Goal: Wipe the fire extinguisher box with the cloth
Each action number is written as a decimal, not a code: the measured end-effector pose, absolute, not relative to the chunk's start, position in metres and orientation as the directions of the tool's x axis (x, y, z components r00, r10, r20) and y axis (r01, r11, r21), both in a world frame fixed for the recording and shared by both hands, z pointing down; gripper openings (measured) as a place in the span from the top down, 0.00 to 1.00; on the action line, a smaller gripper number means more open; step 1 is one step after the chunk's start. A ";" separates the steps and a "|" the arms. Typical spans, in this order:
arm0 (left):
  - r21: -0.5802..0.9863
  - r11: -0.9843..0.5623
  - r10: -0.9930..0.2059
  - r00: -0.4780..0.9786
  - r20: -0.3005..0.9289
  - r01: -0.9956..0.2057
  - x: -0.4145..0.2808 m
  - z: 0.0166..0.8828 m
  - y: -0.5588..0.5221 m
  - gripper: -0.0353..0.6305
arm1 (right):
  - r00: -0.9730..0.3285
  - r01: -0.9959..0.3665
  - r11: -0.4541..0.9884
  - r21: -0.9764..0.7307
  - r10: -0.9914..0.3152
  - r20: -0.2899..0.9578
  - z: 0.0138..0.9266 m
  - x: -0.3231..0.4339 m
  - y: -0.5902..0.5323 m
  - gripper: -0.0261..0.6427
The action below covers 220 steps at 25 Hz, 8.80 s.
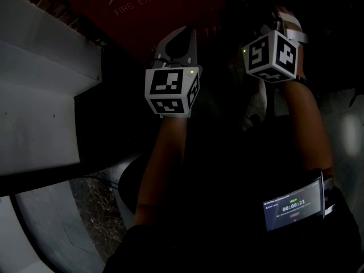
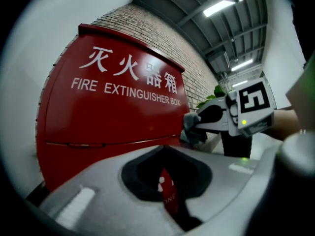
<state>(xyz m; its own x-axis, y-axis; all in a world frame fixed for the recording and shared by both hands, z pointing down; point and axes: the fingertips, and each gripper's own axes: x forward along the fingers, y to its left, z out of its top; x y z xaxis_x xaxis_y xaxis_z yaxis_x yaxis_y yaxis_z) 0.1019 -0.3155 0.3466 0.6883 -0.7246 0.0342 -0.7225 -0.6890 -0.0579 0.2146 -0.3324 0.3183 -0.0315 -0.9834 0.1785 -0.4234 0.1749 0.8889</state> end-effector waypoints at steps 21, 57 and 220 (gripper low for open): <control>0.032 -0.393 -0.919 0.394 0.021 -0.919 -0.048 0.352 -0.353 0.94 | -0.463 -0.172 0.280 0.945 -0.869 0.173 0.336 -0.029 -0.323 0.91; -0.076 -0.598 -0.801 0.598 0.033 -0.798 0.060 0.354 -0.325 0.94 | -0.273 -0.143 0.317 0.938 -0.923 0.270 0.365 0.064 -0.339 0.91; 0.071 -0.554 -0.801 0.554 0.229 -0.830 -0.027 0.430 -0.332 0.94 | -0.286 -0.076 0.428 0.901 -0.875 0.391 0.447 -0.024 -0.345 0.91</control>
